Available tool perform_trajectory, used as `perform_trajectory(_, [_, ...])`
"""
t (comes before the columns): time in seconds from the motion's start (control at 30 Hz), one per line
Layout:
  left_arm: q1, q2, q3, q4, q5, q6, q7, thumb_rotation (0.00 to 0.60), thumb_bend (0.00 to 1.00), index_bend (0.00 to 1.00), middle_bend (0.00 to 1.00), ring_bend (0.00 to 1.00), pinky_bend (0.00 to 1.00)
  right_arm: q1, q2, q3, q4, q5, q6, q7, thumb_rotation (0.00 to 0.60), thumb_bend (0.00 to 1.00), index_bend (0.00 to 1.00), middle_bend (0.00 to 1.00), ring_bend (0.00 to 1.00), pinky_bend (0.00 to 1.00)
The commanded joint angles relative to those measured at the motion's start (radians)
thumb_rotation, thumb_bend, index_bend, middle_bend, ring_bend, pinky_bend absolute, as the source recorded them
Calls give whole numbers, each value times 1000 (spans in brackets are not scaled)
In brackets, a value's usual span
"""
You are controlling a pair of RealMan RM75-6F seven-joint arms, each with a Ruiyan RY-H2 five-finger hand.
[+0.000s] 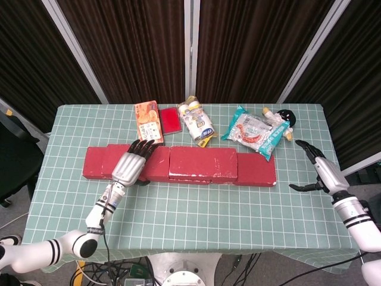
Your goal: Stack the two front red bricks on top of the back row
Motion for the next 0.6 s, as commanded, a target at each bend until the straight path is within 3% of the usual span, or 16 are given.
perform_trajectory(0.03, [-7,-6,-1,8,-9,1,2,600,32,26,0,0,0,-4,-4,-1,4,-8,2,4,600,0,0,0,0,0])
perform_trajectory(0.6, [-35,-22,10,40,-28,12,-3,600,32,25,0,0,0,5,-4,21,12,6,-33,11,600,0,0,0,0,0])
